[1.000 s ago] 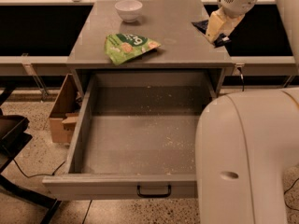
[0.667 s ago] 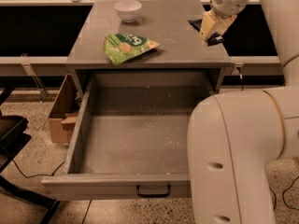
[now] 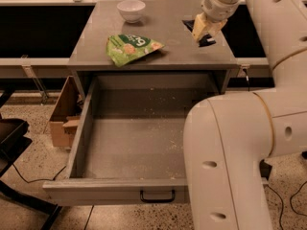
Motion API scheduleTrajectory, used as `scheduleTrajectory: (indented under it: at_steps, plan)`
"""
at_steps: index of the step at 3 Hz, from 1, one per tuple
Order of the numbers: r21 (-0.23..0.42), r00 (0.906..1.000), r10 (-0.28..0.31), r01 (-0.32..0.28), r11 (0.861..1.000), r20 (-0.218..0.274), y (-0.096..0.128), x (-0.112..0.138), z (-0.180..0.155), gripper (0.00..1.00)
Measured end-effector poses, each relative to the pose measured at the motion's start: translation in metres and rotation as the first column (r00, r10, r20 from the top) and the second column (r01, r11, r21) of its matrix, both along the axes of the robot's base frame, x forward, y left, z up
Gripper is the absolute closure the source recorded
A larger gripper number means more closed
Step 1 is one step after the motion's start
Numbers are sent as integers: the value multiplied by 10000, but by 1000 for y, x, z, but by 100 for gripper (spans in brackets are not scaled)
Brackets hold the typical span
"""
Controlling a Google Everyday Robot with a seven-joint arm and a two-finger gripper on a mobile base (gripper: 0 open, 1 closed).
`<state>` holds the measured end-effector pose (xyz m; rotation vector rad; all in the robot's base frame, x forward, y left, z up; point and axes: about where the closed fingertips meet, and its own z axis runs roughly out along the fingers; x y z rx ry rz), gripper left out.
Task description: Pick rxbar blueberry from top drawer and place on counter
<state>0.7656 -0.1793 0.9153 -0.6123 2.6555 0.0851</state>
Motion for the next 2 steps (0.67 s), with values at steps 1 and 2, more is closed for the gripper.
scheduleTrajectory:
  at_steps: [1,2]
  plan:
    - [-29,9979,-144,146,9999,631,20,30,-5,100]
    - [6,9874,-295,298,9996,1555,41,65,-2,100]
